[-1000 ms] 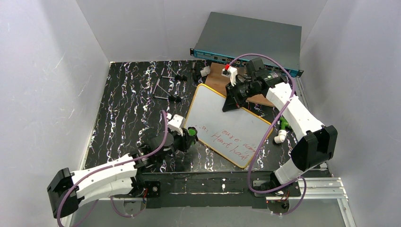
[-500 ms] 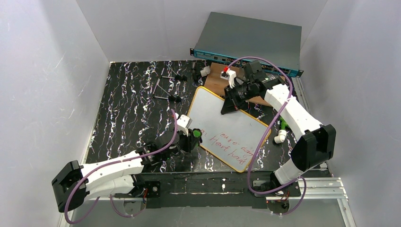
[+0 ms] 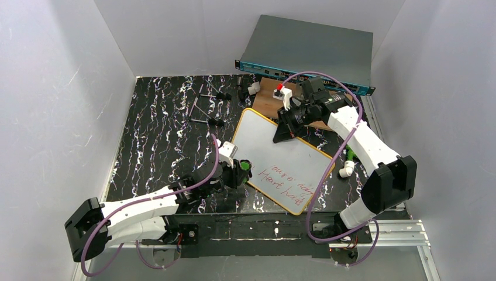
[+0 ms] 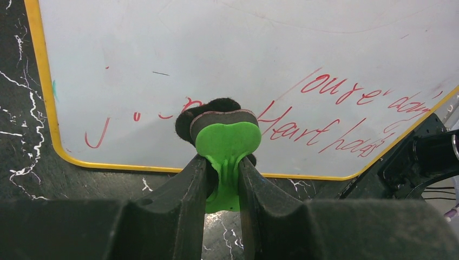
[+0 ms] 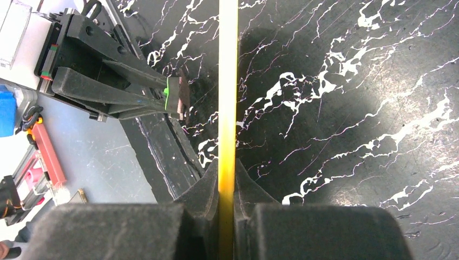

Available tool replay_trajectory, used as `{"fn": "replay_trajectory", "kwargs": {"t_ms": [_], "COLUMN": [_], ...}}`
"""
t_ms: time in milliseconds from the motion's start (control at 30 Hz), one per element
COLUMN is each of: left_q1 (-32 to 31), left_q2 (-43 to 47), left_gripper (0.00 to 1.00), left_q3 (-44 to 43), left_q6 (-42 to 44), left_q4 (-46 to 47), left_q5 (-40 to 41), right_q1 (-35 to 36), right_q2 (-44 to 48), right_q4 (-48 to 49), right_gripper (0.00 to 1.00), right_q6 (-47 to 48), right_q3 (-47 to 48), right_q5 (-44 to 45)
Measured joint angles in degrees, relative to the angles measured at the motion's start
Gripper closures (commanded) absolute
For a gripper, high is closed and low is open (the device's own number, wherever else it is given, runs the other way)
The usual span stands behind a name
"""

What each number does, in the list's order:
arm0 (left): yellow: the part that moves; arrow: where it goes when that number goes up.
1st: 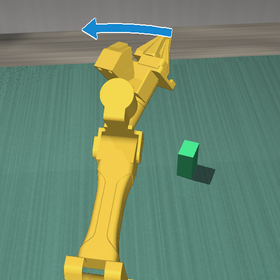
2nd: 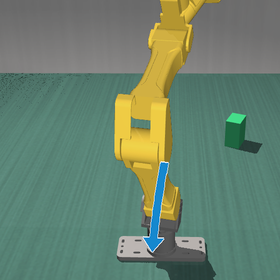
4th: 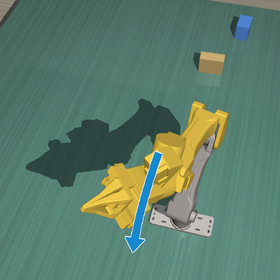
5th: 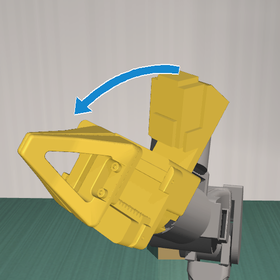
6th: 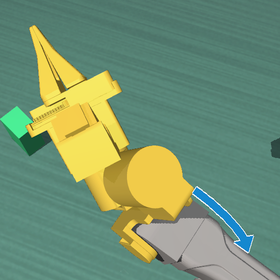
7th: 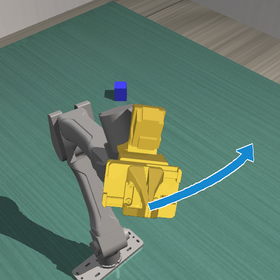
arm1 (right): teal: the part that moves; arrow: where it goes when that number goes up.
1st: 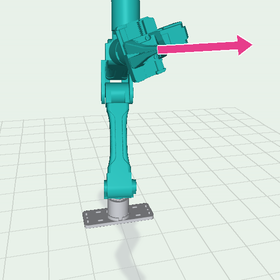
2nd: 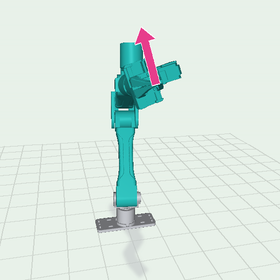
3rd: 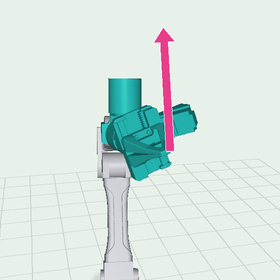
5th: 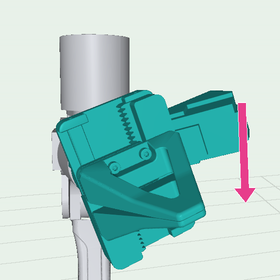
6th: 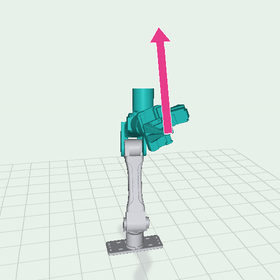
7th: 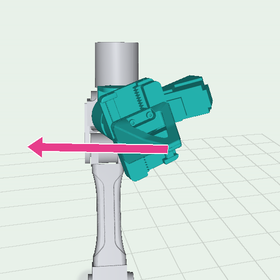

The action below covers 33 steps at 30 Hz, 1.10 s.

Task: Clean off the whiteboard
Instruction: Erase the whiteboard at the center of the board.

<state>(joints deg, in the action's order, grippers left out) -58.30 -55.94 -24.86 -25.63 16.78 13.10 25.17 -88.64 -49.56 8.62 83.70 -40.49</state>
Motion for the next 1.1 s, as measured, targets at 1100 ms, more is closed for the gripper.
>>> {"fn": "replay_trajectory", "kwargs": {"t_ms": [1100], "left_q1": [-8.52], "left_q2": [-23.82], "left_gripper": [1.00], "left_q3": [-14.10], "left_q6": [3.13], "left_q4": [6.19], "left_q5": [1.97], "right_q1": [0.04], "right_q2": [1.46], "right_q4": [1.03], "right_gripper": [0.99], "right_q6": [-1.20], "right_q3": [-1.11], "right_q5": [0.55]}}
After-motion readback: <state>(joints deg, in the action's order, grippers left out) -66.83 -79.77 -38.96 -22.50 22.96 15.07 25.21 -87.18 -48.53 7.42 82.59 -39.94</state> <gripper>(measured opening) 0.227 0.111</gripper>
